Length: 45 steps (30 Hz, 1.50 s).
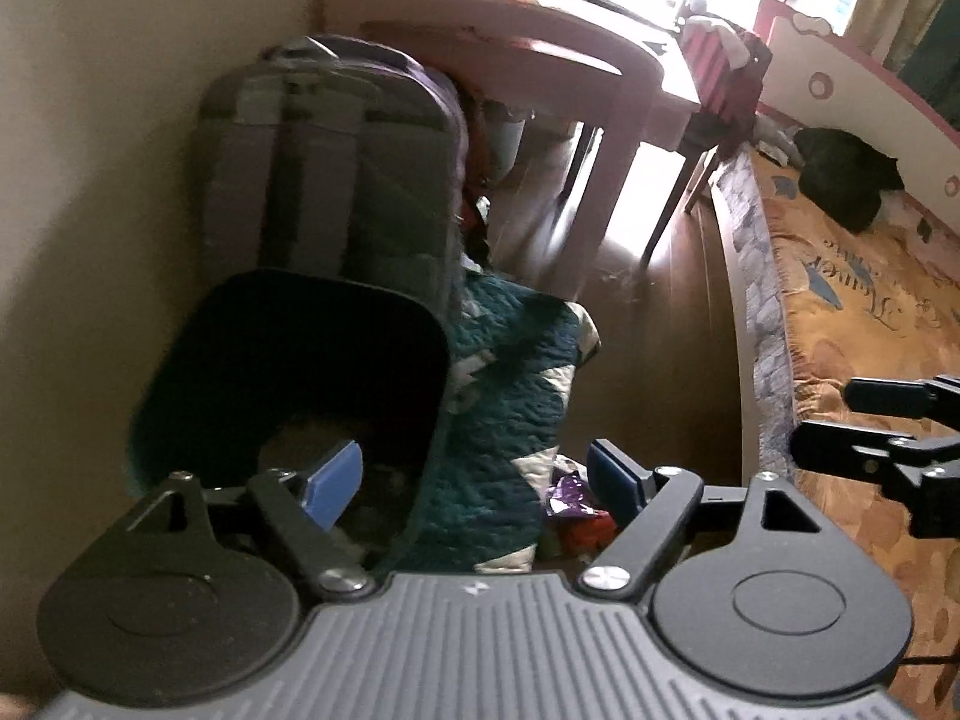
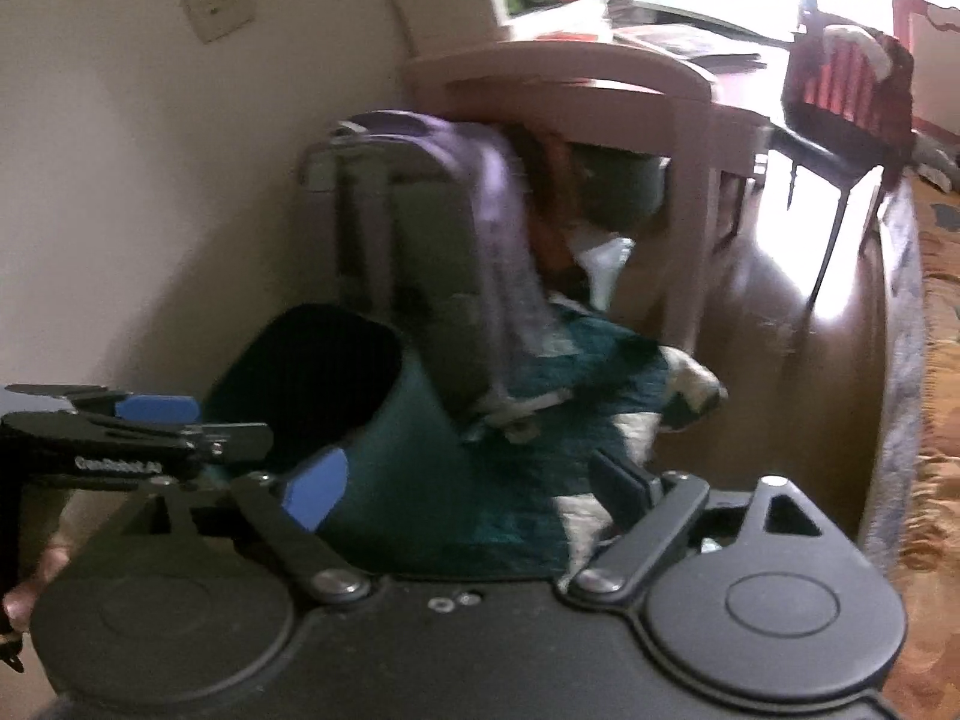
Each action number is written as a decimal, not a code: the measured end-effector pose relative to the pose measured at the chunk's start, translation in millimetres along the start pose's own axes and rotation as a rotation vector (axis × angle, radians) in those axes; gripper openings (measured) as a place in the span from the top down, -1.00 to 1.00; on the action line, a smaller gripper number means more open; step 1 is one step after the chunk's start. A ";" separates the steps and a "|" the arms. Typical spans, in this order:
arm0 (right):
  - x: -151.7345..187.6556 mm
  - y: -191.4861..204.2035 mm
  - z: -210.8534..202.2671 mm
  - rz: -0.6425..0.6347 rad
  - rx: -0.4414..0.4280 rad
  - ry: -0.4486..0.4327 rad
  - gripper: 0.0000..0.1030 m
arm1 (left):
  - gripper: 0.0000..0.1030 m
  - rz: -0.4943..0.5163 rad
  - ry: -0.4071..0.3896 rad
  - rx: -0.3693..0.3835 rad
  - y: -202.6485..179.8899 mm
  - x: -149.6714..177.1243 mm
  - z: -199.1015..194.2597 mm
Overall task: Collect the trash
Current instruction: 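Move both tools back down toward the remaining floor trash, then grasp the red mesh sleeve with left tool while right tool grasps red plastic bag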
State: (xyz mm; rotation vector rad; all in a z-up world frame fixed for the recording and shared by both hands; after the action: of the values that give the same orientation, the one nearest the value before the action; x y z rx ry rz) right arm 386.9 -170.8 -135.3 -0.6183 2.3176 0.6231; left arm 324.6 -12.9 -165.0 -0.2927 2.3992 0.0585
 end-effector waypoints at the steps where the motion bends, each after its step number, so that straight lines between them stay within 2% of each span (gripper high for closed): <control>1: 3.4 -15.4 -2.3 -0.007 0.007 0.001 -0.87 | -0.60 -0.008 0.014 -0.005 -12.8 4.1 10.8; 4: 17.7 -65.5 -0.7 -0.052 0.026 0.020 -0.93 | -0.60 -0.064 0.062 -0.006 -47.4 21.3 44.5; 9: 57.2 -144.1 31.9 -0.108 0.055 0.099 -0.96 | -0.60 -0.126 0.141 -0.013 -98.0 70.3 112.4; 17: 145.2 -230.3 131.3 -0.149 0.043 0.213 -0.99 | -0.60 -0.123 0.281 -0.097 -140.5 176.4 241.6; 24: 244.7 -271.5 232.3 -0.254 -0.006 0.319 -0.99 | -0.60 -0.126 0.386 -0.193 -145.7 276.4 355.1; 33: 341.3 -308.1 350.4 -0.290 -0.003 0.374 -0.93 | -0.60 -0.169 0.508 -0.285 -128.4 403.9 482.9; 39: 384.6 -321.6 417.8 -0.297 -0.017 0.399 -0.89 | -0.60 -0.194 0.521 -0.313 -106.5 450.1 547.2; 45: 422.1 -330.6 476.0 -0.316 0.024 0.391 -0.88 | -0.60 -0.242 0.540 -0.314 -84.5 480.8 592.8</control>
State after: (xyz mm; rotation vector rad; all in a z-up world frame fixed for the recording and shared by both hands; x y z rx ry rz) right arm 511.2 -264.9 -835.1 -1.1530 2.4957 0.3473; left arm 382.4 -116.1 -923.7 -0.8334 2.8620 0.2775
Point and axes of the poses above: each gripper's, at about its wrist camera, not at the fingertips, and z roughly the way its jaws point, y to its left, x to its underside, the point moved 8 cm from there along z, roughly the way its jaws point, and after that the axes turned 7 degrees about -y, right-handed, at the moved point
